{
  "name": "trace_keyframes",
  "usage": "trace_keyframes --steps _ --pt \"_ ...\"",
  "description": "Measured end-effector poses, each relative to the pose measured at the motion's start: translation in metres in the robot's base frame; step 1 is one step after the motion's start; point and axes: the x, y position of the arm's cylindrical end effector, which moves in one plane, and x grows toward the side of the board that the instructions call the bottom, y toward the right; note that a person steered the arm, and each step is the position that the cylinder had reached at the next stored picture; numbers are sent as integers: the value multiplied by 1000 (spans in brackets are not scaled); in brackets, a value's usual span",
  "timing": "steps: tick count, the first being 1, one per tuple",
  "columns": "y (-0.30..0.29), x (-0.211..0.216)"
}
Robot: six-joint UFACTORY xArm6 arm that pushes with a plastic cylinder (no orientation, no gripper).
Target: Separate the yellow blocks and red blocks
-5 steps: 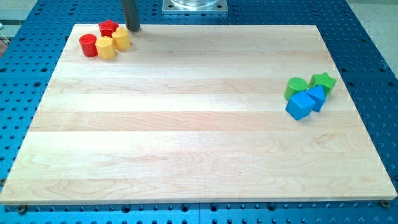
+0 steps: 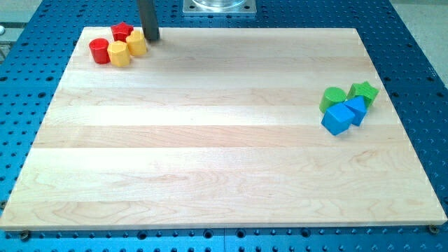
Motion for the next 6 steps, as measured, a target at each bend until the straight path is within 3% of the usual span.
trace_keyframes --steps 1,2,3,4,6 --pt "0 29" --pt "-3 -15" --pt "-61 -33" --pt "-79 28" --pt "13 63"
